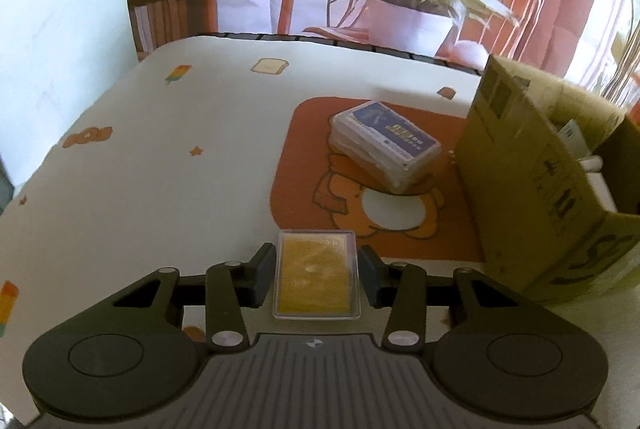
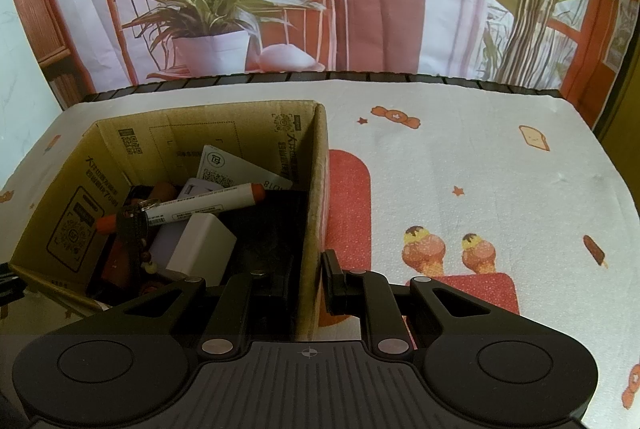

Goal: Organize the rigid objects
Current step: 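Lift the yellow card case with the left tool and carry it over the box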

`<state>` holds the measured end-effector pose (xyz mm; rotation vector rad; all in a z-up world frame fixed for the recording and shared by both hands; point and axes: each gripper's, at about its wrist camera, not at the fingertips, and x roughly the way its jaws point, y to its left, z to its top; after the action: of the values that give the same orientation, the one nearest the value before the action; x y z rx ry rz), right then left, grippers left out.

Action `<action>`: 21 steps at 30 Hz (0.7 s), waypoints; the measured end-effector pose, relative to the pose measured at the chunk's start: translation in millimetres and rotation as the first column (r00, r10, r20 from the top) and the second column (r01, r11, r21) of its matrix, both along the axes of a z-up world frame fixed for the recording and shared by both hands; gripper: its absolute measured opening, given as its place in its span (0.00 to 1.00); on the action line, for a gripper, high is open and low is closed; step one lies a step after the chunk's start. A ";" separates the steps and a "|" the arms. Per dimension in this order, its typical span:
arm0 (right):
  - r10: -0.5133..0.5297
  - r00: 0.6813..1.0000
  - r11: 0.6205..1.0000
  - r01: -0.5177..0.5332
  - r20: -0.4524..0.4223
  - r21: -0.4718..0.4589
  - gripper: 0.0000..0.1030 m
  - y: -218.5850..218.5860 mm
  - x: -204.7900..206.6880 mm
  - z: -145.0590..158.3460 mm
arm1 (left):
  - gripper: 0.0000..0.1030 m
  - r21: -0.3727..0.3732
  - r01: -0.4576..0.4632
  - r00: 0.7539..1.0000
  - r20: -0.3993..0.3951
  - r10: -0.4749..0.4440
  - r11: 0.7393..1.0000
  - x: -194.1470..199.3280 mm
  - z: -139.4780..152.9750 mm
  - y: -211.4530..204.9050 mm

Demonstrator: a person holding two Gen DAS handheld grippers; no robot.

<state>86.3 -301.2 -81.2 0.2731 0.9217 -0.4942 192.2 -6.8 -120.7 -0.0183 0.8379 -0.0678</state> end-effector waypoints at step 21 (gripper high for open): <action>0.000 1.000 1.000 0.000 0.000 0.001 0.15 -0.4 0.0 0.9 | 0.46 -0.110 0.010 0.989 0.150 0.007 0.994 -2.0 63.6 -8.3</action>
<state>86.3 -301.6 -80.4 0.2738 0.9217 -0.4935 190.2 -15.1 -57.2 -0.1159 0.6831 -0.1156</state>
